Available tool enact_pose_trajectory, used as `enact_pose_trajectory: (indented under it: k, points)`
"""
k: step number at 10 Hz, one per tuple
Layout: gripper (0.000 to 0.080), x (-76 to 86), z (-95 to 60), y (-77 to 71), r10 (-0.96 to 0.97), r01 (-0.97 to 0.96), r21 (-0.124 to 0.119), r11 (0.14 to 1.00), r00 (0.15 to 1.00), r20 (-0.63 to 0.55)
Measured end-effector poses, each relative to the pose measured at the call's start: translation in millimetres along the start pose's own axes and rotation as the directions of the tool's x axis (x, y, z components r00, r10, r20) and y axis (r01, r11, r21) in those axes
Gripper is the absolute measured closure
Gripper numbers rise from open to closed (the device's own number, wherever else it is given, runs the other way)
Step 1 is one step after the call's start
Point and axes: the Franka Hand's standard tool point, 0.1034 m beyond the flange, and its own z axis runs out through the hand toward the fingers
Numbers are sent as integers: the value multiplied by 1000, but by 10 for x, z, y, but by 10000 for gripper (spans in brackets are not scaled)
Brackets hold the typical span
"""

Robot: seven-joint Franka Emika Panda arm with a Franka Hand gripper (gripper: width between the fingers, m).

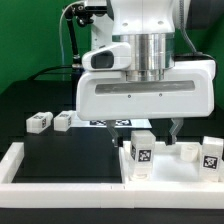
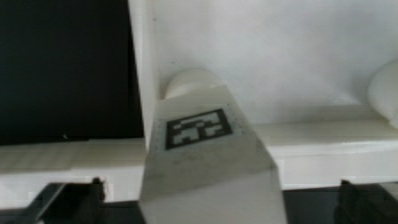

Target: Assemble square table

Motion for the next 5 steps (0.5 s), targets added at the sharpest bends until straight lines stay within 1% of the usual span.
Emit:
enact_pose_trajectory:
  k: [1,2,3,4,5]
  points:
    - [177,-1,2,0,7,-7,0,1000,1000,0]
    - [348,-1,3,-2,50,-50,1,999,999,0]
    - [348,0,1,4,125,-125,0,992,992,0]
    - [504,0,2,31,209,-209,-3,978,978,-1]
    - [504,-2,11,50,275,-275,-5,962,962,0]
